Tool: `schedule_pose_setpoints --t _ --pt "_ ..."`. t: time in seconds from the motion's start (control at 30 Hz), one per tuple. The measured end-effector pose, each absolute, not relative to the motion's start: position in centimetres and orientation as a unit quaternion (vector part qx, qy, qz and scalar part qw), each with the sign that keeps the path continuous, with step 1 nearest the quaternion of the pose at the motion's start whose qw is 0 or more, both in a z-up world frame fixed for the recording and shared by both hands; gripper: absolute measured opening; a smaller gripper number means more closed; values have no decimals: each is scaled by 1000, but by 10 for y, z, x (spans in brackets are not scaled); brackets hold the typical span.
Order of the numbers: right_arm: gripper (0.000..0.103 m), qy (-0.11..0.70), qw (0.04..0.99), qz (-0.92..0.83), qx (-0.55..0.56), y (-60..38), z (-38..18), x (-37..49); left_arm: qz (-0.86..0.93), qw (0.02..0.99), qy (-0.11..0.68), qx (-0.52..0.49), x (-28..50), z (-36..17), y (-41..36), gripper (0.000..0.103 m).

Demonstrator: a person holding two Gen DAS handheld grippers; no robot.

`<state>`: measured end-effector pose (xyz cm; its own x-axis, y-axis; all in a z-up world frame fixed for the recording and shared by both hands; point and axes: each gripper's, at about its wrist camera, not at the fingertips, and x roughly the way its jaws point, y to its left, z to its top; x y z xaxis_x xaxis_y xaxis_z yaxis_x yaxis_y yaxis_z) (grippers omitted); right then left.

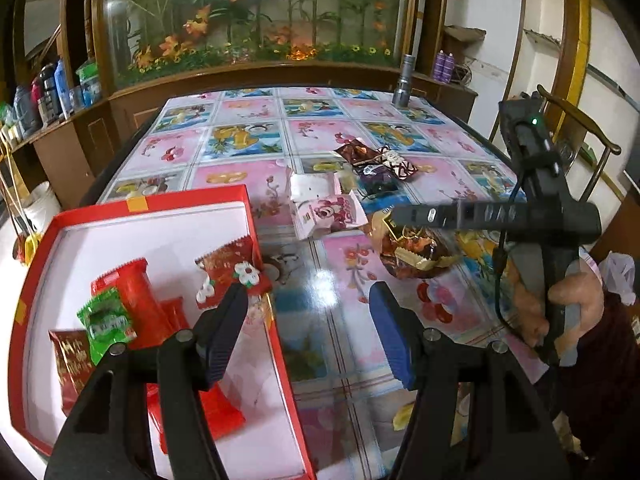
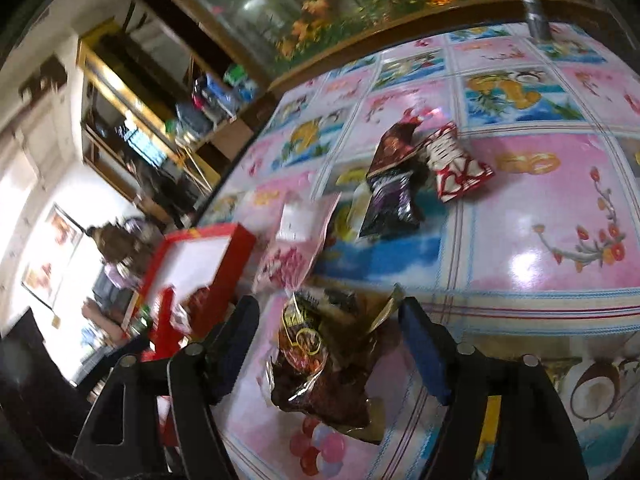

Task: Organize snacks
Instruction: 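Grasp the pink Lotso packet with the left tool while the right grasps a brown chip bag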

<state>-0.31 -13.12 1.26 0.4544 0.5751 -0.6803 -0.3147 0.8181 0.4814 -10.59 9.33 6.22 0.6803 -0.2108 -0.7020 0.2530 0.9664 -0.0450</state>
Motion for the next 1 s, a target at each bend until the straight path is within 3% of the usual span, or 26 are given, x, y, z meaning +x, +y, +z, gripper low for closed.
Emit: schedule_pose_setpoints --t 0.17,0.27,0.43,0.63,1.0 --pt "75 438 865 243 25 -97 8 -22 -117 921 371 26 -94 73 99 63" --pt "70 427 872 238 -9 -90 8 -28 -116 922 369 19 -85 78 99 68" --pt "63 433 884 169 45 -127 9 -13 -121 921 368 27 -62 83 81 70" --pt "64 430 893 77 110 -176 9 2 -143 901 404 63 -24 65 41 70" --pt "67 431 891 83 116 -177 12 5 -114 868 475 90 31 13 23 70"
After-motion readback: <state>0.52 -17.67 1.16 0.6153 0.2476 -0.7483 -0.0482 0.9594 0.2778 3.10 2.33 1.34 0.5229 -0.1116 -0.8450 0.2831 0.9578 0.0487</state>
